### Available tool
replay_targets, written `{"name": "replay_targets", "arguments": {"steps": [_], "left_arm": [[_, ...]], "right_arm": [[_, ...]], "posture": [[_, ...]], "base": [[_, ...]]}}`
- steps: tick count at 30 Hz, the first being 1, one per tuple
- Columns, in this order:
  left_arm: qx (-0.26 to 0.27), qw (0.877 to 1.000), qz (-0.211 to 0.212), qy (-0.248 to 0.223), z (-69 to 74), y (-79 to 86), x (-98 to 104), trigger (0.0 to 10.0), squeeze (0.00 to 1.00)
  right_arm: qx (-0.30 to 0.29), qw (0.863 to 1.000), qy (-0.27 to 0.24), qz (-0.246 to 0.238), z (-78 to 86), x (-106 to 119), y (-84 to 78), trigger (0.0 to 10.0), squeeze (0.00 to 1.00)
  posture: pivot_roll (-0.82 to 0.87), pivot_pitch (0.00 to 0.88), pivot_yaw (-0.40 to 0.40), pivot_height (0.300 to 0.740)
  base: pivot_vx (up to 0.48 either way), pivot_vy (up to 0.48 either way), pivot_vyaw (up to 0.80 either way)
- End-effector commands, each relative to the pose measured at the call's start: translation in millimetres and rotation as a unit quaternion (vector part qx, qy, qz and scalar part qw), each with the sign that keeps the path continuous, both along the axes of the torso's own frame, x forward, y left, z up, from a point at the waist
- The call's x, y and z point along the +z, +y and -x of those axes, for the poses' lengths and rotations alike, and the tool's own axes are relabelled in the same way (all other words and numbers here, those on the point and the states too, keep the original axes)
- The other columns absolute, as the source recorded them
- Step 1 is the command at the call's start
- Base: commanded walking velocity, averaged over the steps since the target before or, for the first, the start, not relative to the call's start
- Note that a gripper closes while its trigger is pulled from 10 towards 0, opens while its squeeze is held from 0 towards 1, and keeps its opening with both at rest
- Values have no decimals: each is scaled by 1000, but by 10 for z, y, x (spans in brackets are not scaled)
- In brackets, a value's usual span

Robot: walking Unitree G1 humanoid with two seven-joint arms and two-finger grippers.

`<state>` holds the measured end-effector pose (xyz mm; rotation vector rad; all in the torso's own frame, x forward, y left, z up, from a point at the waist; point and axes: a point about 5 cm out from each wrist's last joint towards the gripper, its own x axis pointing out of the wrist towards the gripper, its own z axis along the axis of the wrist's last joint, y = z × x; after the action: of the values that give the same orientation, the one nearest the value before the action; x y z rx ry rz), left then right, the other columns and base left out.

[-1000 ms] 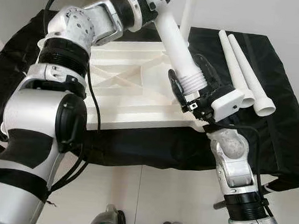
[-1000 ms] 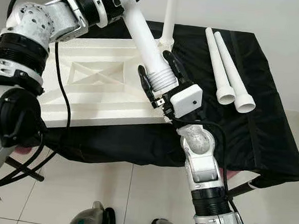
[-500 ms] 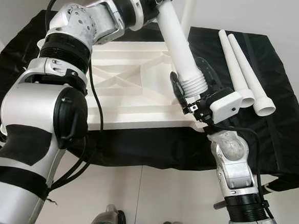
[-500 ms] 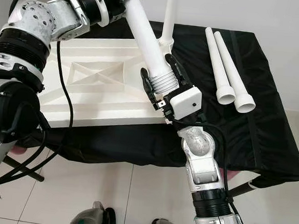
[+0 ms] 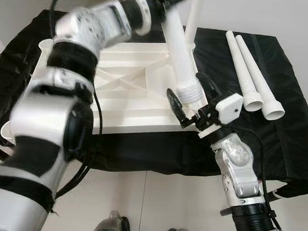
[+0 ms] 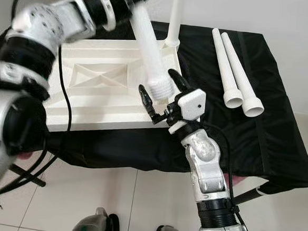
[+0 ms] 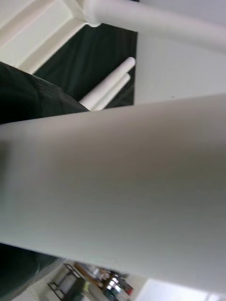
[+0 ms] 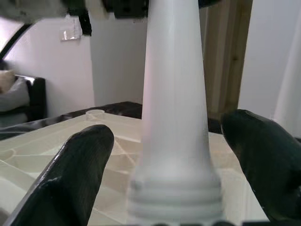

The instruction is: Building children table

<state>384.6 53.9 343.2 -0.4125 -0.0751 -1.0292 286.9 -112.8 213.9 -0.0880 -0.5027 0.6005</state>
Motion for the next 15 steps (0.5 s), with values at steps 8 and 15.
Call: {"name": "replay_targets", "arguments": {"steps": [8, 15], "left_arm": [[-74, 993, -47, -84, 317, -246, -104, 10000, 0], [-71, 987, -72, -126, 491, -337, -142, 10000, 0]], "right_arm": [[16, 994, 103, -10, -171, 61, -45, 10000, 0], [29, 984, 173, 29, -276, 119, -127, 10000, 0]], "posture": [[-10, 101, 33, 740], [-7, 99, 14, 740]], "base": [[0, 0, 0], [0, 0, 0]]}}
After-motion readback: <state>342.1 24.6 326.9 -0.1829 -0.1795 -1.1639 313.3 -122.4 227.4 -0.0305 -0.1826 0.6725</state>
